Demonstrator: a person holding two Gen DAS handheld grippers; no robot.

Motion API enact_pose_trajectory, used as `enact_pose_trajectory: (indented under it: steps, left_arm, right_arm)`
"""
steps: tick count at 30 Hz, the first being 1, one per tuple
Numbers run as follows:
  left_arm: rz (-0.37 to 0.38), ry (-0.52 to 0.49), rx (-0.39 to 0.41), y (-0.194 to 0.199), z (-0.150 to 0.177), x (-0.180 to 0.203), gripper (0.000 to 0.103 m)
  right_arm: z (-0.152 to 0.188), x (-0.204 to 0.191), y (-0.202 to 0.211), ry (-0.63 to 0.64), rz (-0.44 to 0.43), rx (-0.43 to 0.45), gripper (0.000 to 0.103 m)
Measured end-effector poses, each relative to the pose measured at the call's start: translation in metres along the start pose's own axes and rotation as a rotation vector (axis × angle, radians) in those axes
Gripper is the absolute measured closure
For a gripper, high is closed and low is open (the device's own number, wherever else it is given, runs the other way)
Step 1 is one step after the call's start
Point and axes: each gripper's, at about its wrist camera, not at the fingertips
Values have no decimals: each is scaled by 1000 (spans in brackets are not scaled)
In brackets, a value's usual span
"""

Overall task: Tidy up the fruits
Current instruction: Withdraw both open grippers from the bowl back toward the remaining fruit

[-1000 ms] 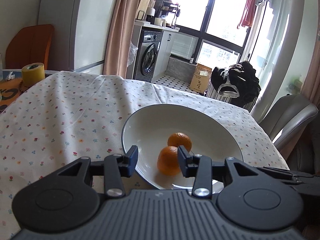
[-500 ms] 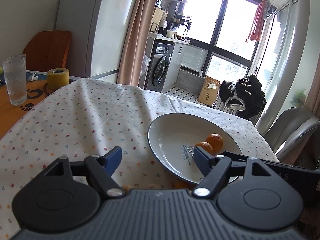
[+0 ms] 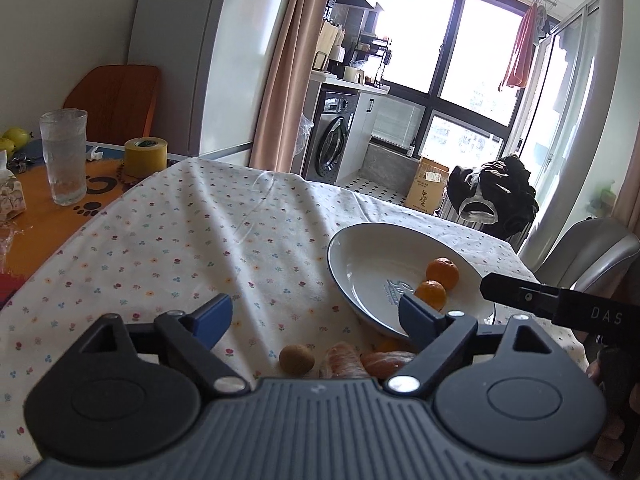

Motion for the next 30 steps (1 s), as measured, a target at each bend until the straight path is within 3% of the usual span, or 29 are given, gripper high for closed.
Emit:
enact_pose_trajectory:
  steps: [7, 18, 30]
  left_arm:
    - [-13, 4, -7, 14, 7, -2, 8]
    - [15, -35, -27, 27, 15, 11, 4]
    - [-2, -87, -74, 26, 31, 19, 4]
  right_arm:
    - [8, -3, 10, -10, -11, -1, 23]
    - [18, 2, 27, -23, -34, 4, 2]
    - [33, 11, 38, -34, -29, -20, 0]
Point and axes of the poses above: each gripper's, at about its wrist camera, not at the fingertips, and y roughly against the way its jaws point, x to its right, z to its underside, and after that the axes turned 8 degrees about -x, right-handed
